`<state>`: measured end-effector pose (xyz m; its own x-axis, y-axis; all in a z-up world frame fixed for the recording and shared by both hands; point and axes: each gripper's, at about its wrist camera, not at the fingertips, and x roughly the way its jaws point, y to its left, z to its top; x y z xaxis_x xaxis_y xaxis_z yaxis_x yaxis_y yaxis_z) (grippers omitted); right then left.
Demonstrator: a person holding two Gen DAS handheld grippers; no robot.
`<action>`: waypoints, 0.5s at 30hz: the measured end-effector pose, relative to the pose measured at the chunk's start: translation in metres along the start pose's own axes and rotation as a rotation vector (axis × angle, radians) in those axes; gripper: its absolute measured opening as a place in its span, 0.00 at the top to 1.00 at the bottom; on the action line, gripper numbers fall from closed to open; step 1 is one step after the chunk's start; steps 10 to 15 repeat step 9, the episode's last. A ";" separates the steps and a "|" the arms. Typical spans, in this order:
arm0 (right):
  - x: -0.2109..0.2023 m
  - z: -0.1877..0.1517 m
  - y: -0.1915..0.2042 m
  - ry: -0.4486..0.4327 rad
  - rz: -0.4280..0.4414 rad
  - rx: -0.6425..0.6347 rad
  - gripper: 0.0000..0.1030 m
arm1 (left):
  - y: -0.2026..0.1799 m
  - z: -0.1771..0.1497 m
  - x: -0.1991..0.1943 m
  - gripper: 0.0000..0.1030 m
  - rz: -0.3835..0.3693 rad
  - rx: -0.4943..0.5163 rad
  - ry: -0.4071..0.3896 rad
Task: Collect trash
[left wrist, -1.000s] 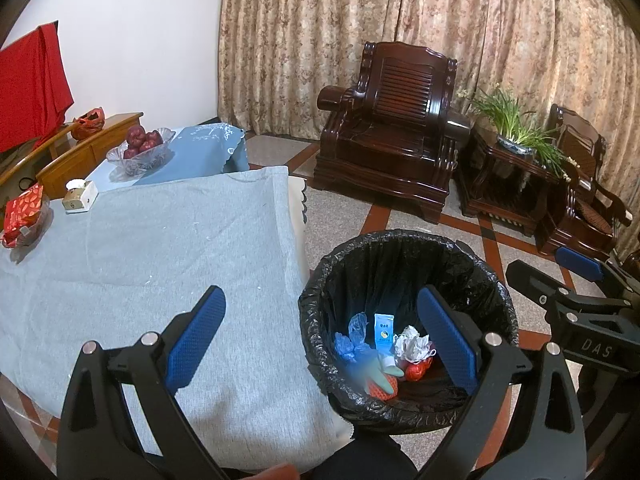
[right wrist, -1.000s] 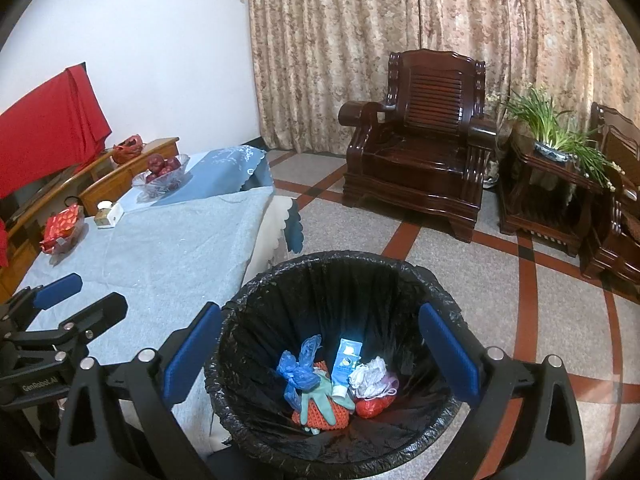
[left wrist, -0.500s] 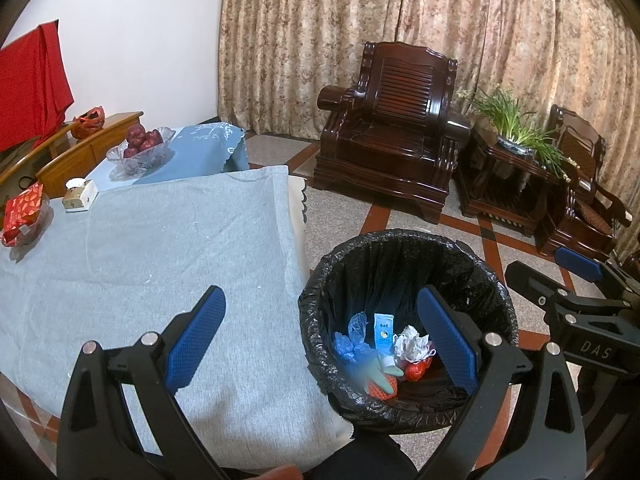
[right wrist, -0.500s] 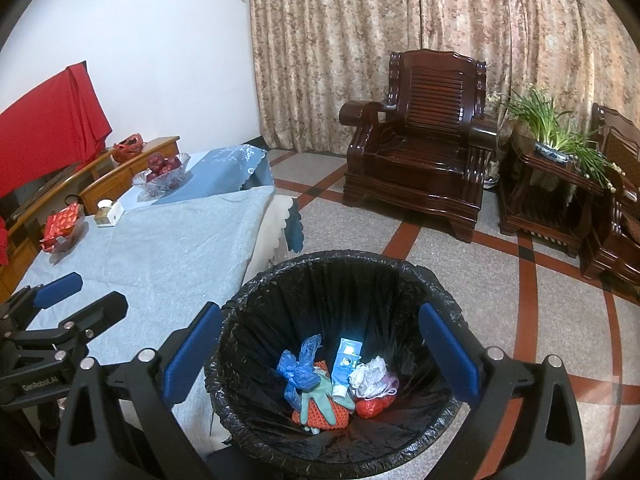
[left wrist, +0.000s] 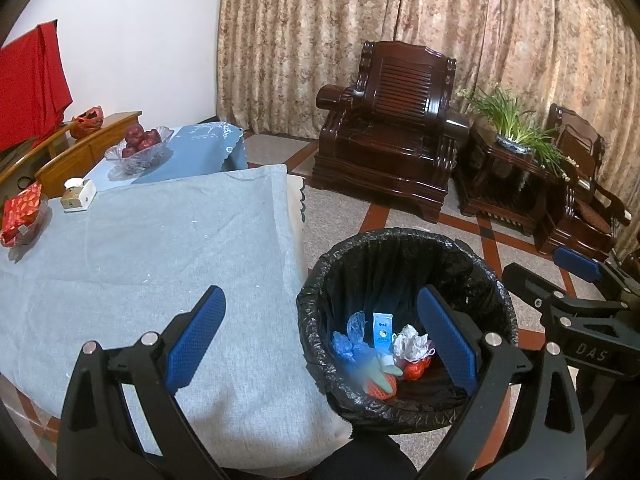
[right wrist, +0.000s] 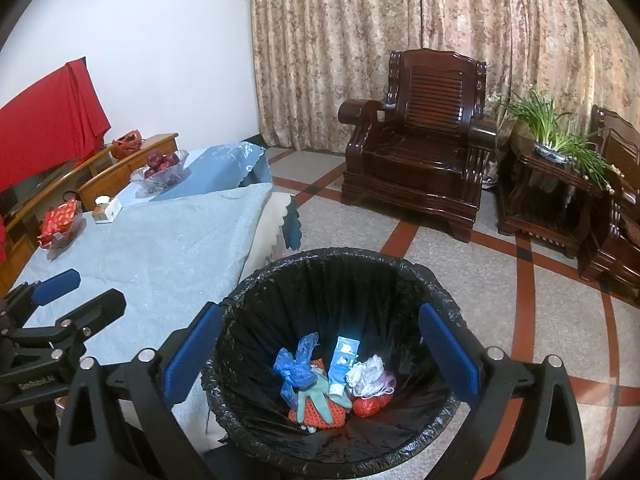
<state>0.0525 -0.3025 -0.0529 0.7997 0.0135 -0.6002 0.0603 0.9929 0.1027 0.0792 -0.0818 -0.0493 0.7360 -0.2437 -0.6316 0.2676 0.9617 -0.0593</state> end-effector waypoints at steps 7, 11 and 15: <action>0.000 0.000 0.000 0.001 0.000 -0.001 0.06 | -0.001 0.000 0.000 0.09 -0.001 -0.002 0.001; 0.000 0.000 0.000 0.000 0.000 -0.001 0.06 | -0.001 0.000 0.000 0.09 -0.001 -0.001 0.000; 0.000 0.000 0.000 0.000 0.000 -0.001 0.06 | -0.001 0.000 0.000 0.09 -0.001 -0.001 0.000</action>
